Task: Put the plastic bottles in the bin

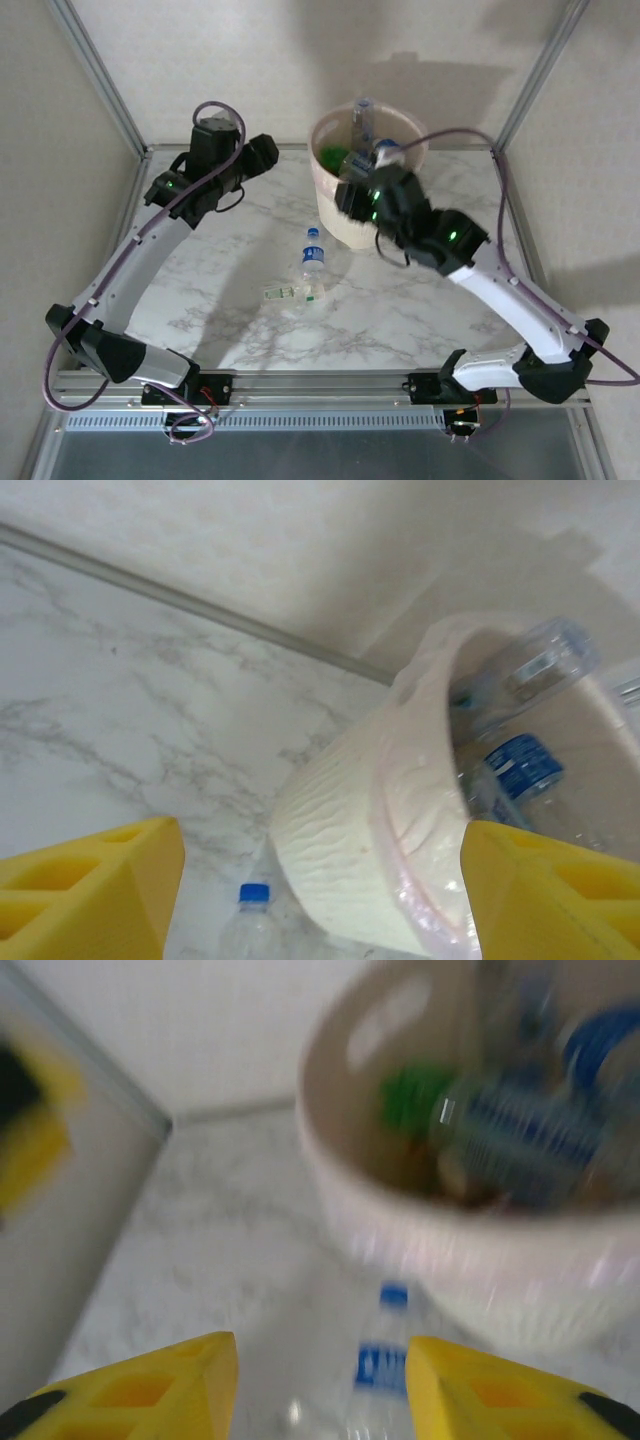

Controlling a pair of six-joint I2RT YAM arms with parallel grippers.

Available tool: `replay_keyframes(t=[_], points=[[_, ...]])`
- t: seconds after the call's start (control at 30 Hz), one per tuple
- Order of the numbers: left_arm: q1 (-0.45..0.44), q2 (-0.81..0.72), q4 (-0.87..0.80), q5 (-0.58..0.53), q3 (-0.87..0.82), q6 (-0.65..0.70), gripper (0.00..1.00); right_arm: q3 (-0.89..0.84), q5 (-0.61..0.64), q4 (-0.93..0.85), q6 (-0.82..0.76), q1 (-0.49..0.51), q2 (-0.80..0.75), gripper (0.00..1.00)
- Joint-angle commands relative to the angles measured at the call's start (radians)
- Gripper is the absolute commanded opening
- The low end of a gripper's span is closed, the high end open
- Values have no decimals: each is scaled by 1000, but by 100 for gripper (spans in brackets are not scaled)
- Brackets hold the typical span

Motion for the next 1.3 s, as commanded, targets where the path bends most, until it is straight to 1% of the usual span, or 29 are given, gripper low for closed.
replay_keyframes(t=[0.0, 0.03, 0.1, 0.23, 0.33, 0.43, 0.57, 0.7, 0.97, 1.13, 1.27], points=[[11, -64, -22, -3, -58, 15, 73, 121, -85, -47, -129, -34, 76, 48], [11, -77, -31, -7, -89, 20, 73, 129, -123, -44, -140, -31, 85, 49], [11, -112, -34, -18, -168, 15, 73, 83, -158, -16, -151, -4, 74, 53], [18, -195, -8, -21, -346, -20, 73, -85, -159, 26, -119, 62, 27, 64], [37, -240, 21, 3, -461, -68, 74, -204, -167, 70, -67, 105, 26, 71], [46, -264, 32, 5, -541, -100, 76, -306, -159, 121, -19, 133, 59, 77], [47, -286, 39, 19, -608, -106, 78, -399, -125, 173, 16, 137, 150, 80], [48, -312, 25, 7, -649, -97, 79, -401, -78, 184, 17, 135, 266, 83], [50, -327, 19, 1, -662, -96, 80, -352, 16, 224, 16, 132, 469, 83], [52, -326, 8, -12, -647, -82, 80, -317, 24, 251, 26, 123, 585, 83], [54, -324, 7, -13, -639, -69, 79, -283, 0, 272, 18, 110, 645, 80]])
